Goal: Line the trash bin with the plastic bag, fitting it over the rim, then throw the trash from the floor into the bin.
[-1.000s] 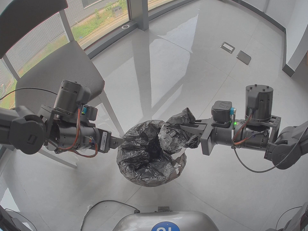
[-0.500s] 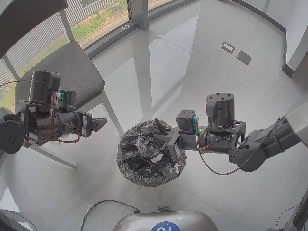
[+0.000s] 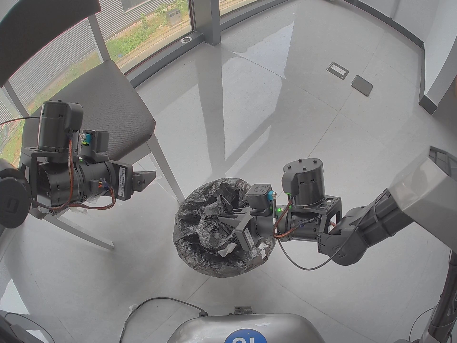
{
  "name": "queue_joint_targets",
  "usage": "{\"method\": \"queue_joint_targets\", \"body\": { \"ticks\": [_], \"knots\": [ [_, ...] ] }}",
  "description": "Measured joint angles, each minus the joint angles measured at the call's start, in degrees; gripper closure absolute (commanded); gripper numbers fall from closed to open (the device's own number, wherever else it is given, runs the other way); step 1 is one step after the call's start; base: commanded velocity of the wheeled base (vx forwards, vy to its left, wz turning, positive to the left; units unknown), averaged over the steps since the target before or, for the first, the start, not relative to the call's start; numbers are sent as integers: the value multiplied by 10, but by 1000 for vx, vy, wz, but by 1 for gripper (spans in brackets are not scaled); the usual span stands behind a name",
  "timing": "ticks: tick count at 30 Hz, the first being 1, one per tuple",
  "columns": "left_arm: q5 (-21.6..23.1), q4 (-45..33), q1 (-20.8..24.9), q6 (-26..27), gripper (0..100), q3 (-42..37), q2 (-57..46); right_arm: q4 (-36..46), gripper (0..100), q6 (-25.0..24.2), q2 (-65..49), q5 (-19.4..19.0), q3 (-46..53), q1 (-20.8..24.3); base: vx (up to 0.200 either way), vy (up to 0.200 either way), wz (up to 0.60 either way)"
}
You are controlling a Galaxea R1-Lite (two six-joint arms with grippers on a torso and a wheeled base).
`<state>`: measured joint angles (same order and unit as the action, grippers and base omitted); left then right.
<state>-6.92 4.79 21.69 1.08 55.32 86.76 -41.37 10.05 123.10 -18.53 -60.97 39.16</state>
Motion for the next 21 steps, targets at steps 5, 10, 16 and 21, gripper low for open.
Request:
{"method": "queue_joint_targets", "body": {
  "ticks": [5,10,16,21],
  "knots": [
    [0,1,0,0,0,-1,-4,-5,100,-6,30,0,-14,-6,0,0,0],
    [0,0,-1,0,0,-5,-10,-15,100,-18,73,0,-38,-15,0,0,0],
    [2,0,-7,-2,0,-12,-19,-30,100,-32,131,0,-79,-25,0,0,0],
    [4,0,-14,-2,0,-25,-28,-30,100,-34,160,0,-103,-33,0,0,0]
  ]
}}
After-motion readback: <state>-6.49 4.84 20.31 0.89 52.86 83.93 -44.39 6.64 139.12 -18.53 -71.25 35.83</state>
